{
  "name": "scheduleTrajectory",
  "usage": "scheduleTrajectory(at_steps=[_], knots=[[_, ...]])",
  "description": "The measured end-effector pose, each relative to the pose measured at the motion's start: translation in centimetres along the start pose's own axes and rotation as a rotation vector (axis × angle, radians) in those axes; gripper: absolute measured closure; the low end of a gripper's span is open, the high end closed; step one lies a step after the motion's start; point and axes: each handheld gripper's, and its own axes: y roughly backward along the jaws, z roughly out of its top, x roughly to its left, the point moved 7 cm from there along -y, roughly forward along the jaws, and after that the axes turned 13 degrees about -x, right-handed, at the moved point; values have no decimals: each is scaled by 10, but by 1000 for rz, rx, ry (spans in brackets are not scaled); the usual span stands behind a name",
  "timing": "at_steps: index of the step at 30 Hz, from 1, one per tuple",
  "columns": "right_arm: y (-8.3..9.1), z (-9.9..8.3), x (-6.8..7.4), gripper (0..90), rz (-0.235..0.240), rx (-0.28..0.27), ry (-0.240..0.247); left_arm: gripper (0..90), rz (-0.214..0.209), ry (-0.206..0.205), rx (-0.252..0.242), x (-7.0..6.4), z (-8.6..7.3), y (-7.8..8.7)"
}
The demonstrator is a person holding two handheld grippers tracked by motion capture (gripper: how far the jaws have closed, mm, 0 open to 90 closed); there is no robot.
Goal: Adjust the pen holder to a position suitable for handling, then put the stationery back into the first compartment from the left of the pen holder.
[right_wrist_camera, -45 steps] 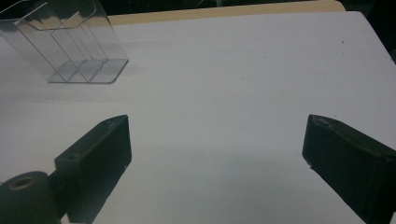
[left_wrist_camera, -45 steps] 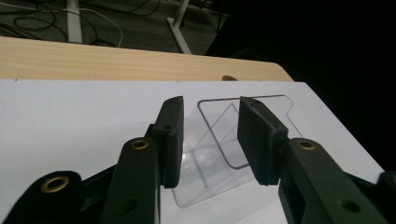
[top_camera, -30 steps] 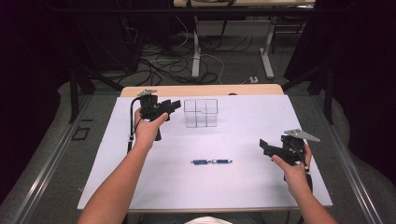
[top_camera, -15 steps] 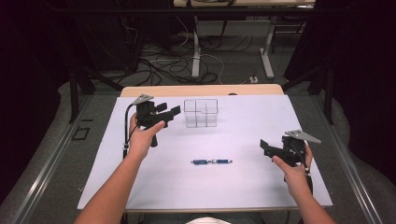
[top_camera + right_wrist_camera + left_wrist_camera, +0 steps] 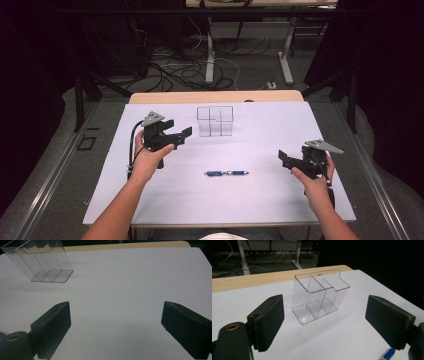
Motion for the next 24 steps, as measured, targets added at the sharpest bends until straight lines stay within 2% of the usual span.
scheduleTrajectory(at_steps=[2, 5, 11, 14, 15, 19, 24], knots=[[1, -1, 0, 86, 5, 9, 0, 129, 12, -8, -2, 1, -2, 2], [2, -1, 0, 86, 6, 9, 0, 72, 5, -50, 12, 1, -7, 6], [2, -1, 1, 86, 5, 10, -3, 29, 11, -76, 21, -2, -16, 9], [3, 0, 1, 86, 11, 8, 10, 2, 6, -90, 30, -4, -19, 9], [3, -1, 2, 87, 8, 14, 4, 1, 10, -105, 23, -5, -19, 9], [3, -1, 2, 88, 11, 9, 21, 6, -17, -158, 46, -10, -22, 12], [2, -2, 3, 90, 17, 14, 16, 33, -31, -218, 72, -19, -27, 10]])
